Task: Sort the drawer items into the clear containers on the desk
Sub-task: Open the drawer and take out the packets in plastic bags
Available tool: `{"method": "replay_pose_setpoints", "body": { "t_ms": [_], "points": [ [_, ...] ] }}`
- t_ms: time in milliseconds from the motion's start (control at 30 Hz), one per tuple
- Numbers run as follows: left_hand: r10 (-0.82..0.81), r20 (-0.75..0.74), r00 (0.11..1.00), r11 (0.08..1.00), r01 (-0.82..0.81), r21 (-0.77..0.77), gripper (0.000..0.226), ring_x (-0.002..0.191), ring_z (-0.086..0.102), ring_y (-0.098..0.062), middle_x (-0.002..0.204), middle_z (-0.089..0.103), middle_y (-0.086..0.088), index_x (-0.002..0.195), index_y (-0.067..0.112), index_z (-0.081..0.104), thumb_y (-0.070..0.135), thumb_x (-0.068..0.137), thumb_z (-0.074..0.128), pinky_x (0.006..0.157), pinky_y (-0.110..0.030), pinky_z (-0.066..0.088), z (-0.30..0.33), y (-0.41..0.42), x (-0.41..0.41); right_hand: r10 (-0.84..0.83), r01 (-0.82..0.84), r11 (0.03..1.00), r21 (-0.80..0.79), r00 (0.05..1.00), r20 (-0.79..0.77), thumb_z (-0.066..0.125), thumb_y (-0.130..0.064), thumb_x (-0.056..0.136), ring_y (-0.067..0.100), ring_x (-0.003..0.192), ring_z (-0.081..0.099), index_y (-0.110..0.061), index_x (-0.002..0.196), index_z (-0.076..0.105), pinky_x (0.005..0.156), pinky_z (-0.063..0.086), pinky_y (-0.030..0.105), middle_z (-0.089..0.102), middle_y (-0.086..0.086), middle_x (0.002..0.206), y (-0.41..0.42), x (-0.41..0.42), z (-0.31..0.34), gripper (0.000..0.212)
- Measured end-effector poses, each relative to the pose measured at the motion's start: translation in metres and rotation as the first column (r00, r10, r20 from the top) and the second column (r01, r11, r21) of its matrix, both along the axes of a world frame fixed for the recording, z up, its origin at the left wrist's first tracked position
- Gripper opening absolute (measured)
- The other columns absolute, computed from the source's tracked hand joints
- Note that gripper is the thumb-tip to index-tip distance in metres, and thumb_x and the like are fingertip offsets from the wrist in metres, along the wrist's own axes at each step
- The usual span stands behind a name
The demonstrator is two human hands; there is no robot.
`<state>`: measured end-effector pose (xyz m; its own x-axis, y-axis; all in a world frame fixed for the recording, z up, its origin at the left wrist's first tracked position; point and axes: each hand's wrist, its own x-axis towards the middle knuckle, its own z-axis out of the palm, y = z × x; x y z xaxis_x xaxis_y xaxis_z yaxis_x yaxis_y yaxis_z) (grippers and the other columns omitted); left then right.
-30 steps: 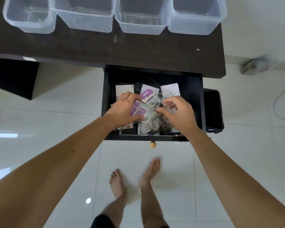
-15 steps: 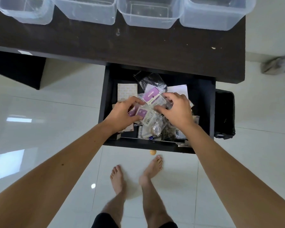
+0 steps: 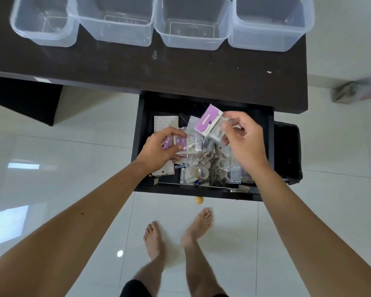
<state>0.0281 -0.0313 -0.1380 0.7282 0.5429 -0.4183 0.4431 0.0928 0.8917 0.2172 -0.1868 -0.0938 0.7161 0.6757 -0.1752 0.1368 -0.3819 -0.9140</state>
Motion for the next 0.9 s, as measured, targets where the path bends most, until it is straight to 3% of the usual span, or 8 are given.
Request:
{"method": "replay_pose_setpoints", "body": {
  "t_ms": [167,267,433,633,767,833,900],
  "points": [
    [-0.013,0.009,1.000,0.996,0.014,-0.083,0.020,0.110,0.075,-0.026,0.132,0.067,-0.003,0.116,0.024,0.075,0.012,0.105,0.062,0.079,-0.043,0.067,0.001,-0.005,-0.002,0.182,-0.170,0.974,-0.152,0.981,0.067,0.071,-0.019,0.101,0.018,0.064,0.066,-0.028,0.121,0.077,0.063,0.052,0.018,0.071,-0.011,0.100,-0.005,-0.012,-0.021,0.022],
    [0.022,0.049,0.999,0.977,-0.011,-0.212,0.018,0.109,0.075,-0.030,0.128,0.068,-0.011,0.121,0.018,0.072,0.020,0.106,0.062,0.079,-0.043,0.066,0.005,-0.008,-0.004,0.223,-0.198,0.964,-0.176,0.965,0.136,0.077,-0.019,0.096,0.010,0.059,0.053,-0.029,0.117,0.079,0.062,0.046,0.014,0.072,-0.011,0.107,-0.005,-0.019,-0.035,0.023],
    [-0.076,0.076,0.994,0.989,0.085,-0.120,0.040,0.091,0.078,-0.026,0.123,0.066,-0.011,0.125,0.019,0.062,0.001,0.092,0.077,0.070,-0.038,0.067,0.005,-0.012,-0.006,0.227,-0.202,0.960,-0.192,0.967,0.116,0.080,-0.020,0.093,0.006,0.059,0.054,-0.029,0.115,0.077,0.059,0.047,0.013,0.070,-0.018,0.093,-0.001,-0.026,-0.044,0.023],
    [-0.205,-0.079,0.976,0.978,0.201,-0.050,0.038,0.068,0.071,-0.013,0.128,0.062,0.006,0.118,0.034,0.067,0.000,0.100,0.065,0.073,-0.038,0.067,0.000,-0.011,-0.007,0.135,-0.081,0.979,-0.187,0.946,0.294,0.077,-0.023,0.095,0.015,0.095,0.066,-0.023,0.110,0.078,0.087,0.056,0.027,0.069,-0.007,0.108,0.003,-0.007,-0.052,0.014],
    [-0.198,-0.139,0.970,0.980,0.194,-0.040,0.037,0.074,0.070,-0.014,0.131,0.060,0.004,0.121,0.031,0.064,0.001,0.100,0.061,0.074,-0.038,0.067,-0.004,-0.012,-0.008,0.164,0.043,0.891,-0.451,0.898,0.409,0.081,-0.044,0.089,0.033,0.125,0.050,-0.022,0.137,0.066,0.107,0.047,0.045,0.056,0.004,0.133,0.013,0.011,-0.066,0.055],
    [-0.177,-0.125,0.976,0.984,0.171,-0.056,0.033,0.089,0.074,-0.024,0.131,0.062,0.000,0.120,0.029,0.063,0.003,0.101,0.061,0.075,-0.045,0.067,-0.006,-0.010,-0.008,0.236,0.039,0.827,-0.561,0.882,0.408,0.083,-0.055,0.085,0.036,0.130,0.046,-0.020,0.147,0.059,0.111,0.042,0.046,0.052,0.007,0.141,0.017,0.015,-0.068,0.075],
    [-0.141,-0.096,0.985,0.987,0.132,-0.093,0.025,0.091,0.075,-0.035,0.125,0.066,-0.004,0.118,0.029,0.064,0.011,0.100,0.068,0.074,-0.049,0.067,-0.006,-0.009,-0.008,0.259,0.038,0.813,-0.582,0.870,0.419,0.085,-0.057,0.081,0.035,0.130,0.043,-0.021,0.143,0.063,0.111,0.040,0.043,0.052,0.007,0.138,0.019,0.018,-0.069,0.075]
  ]
}}
